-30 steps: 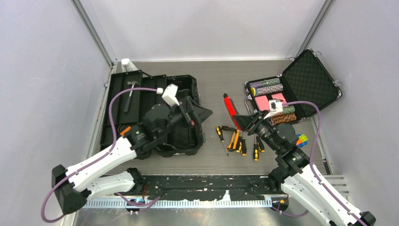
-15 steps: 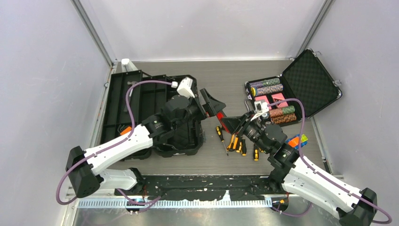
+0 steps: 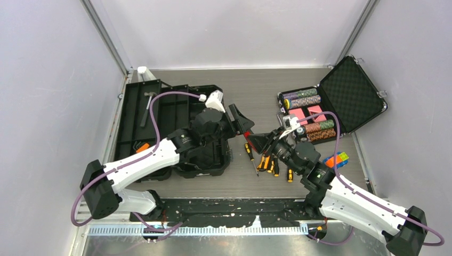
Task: Pack the tool kit
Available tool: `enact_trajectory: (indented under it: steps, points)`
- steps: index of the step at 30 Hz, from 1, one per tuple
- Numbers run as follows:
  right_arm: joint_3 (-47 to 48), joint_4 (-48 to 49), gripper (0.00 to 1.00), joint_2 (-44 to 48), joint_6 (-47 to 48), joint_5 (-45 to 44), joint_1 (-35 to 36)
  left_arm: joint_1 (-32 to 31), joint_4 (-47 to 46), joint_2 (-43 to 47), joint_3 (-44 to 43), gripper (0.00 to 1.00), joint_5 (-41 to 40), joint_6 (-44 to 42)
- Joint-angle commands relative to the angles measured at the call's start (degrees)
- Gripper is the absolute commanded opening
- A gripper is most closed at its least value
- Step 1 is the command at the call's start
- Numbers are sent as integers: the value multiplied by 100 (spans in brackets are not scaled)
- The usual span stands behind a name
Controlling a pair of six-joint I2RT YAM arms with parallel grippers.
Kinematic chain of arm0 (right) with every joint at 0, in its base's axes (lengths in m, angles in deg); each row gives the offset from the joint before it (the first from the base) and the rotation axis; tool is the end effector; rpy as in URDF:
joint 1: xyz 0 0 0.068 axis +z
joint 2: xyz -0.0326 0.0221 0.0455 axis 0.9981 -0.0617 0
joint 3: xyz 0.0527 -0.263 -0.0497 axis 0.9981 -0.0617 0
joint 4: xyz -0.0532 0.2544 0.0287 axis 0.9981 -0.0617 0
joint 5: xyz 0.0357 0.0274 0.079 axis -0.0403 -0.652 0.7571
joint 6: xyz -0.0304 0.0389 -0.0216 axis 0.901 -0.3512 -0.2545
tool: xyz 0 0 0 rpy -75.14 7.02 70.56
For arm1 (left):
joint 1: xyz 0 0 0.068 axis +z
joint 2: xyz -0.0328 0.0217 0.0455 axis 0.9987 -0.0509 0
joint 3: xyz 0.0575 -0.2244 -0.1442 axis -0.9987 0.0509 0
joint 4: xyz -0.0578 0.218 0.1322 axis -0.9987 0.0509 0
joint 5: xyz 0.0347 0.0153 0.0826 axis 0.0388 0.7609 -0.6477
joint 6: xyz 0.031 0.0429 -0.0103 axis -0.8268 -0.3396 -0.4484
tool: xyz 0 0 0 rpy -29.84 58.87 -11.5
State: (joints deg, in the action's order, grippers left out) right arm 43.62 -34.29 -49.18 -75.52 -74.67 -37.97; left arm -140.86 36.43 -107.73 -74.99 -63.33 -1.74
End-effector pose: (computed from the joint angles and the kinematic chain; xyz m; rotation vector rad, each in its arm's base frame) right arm 0.1192 0.1274 0.2833 -0.1362 1.6367 0.9843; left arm 0.1848 -0.2426 0.3266 -0.2073 2.0763 -1.1267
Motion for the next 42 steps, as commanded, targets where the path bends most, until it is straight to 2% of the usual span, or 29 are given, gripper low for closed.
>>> enact_trajectory:
  steps: [1,4,10,14,16,17,19,23,27,33,42]
  points:
    - [29,531,5,-29,195,-156,128,-27,-117,-33,-287,67,-61,-17]
    - [30,527,6,-51,247,-184,186,-28,-88,-69,-319,61,-54,-32]
    - [11,518,6,-120,237,-209,214,-27,13,52,-283,34,-77,-221]
    - [-1,489,15,-73,249,-228,209,41,274,237,-295,20,-236,-620]
    - [-51,484,27,10,266,-221,214,160,558,321,-362,16,-253,-930]
    - [-63,483,39,84,267,-218,214,250,745,375,-414,15,-270,-1088]
    - [-113,432,53,212,300,-255,214,454,1196,491,-512,14,-309,-1492]
    - [-225,151,66,457,378,-533,213,999,2451,594,-984,14,-551,-2532]
    - [-320,-40,69,604,422,-700,209,1394,3708,464,-1513,14,-1155,-3517]
    - [-373,-135,70,623,408,-733,214,1842,4554,-74,-2087,15,-2102,-4544]
    - [-420,-330,70,739,414,-817,214,2552,5105,-967,-2375,15,-2753,-4818]
